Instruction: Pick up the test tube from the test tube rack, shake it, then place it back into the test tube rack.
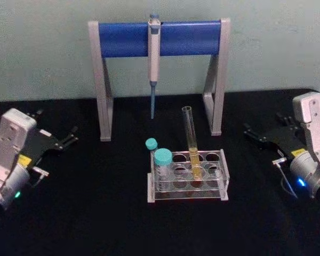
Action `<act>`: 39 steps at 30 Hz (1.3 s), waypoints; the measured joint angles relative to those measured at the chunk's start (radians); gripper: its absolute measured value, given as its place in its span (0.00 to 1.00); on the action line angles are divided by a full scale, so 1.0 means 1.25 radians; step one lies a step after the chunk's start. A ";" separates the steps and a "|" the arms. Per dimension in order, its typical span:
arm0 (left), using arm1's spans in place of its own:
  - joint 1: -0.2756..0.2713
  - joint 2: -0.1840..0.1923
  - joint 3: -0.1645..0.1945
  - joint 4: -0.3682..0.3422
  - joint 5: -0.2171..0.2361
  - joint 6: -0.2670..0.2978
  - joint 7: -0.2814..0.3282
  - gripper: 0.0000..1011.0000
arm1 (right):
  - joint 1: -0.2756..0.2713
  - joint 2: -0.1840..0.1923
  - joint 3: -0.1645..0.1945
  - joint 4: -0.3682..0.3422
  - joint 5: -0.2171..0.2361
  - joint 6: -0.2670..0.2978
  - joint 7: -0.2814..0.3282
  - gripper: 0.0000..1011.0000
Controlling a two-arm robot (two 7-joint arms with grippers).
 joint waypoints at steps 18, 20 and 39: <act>0.000 0.000 0.000 0.000 0.000 0.000 0.000 0.99 | 0.000 0.000 0.000 -0.001 0.000 -0.001 -0.001 0.99; 0.000 0.000 0.000 0.000 0.000 0.000 0.000 0.99 | 0.000 0.000 0.000 -0.001 0.000 -0.001 -0.001 0.99; 0.000 0.000 0.000 0.000 0.000 0.000 0.000 0.99 | 0.000 0.000 0.000 -0.001 0.000 -0.001 -0.001 0.99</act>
